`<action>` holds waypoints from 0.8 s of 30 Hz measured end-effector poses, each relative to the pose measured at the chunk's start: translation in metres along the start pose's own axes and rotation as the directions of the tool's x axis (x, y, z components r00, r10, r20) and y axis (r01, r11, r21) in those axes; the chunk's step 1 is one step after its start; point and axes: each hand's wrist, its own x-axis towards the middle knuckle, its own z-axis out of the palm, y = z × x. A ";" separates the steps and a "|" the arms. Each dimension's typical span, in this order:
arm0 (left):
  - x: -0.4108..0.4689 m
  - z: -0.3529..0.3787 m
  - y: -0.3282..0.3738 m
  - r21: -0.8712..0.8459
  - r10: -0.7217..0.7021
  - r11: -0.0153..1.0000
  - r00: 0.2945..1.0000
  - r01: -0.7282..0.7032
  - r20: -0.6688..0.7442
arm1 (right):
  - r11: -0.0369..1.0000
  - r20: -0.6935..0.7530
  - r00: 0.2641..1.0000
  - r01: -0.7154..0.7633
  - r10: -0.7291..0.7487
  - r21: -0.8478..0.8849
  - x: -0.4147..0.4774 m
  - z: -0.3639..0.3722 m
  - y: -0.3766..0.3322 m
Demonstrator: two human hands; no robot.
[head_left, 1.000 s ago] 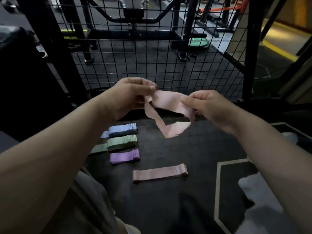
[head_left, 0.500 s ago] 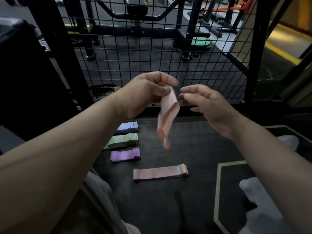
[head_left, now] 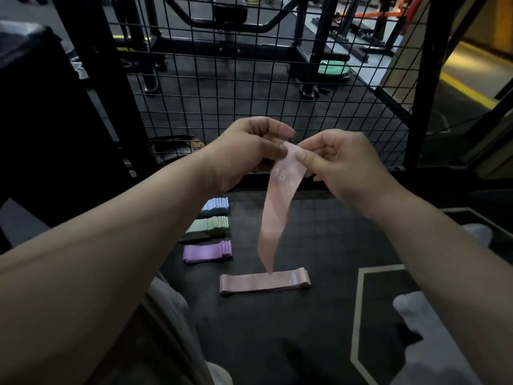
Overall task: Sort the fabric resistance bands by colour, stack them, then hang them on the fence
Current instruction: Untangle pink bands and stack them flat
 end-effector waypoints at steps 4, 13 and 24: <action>0.001 -0.001 -0.001 -0.030 -0.001 1.000 0.999 0.000 -0.039 | 1.000 -0.039 0.999 0.002 -0.003 -0.021 0.000 -0.002 -0.003; 0.002 0.002 -0.012 0.124 -0.032 0.992 0.967 0.000 0.252 | 0.962 -0.068 0.993 -0.071 0.092 0.263 0.002 -0.011 -0.023; -0.003 -0.003 -0.018 0.361 -0.299 0.913 0.915 0.192 0.271 | 0.768 -0.405 0.776 -0.155 0.484 0.621 0.016 -0.054 0.005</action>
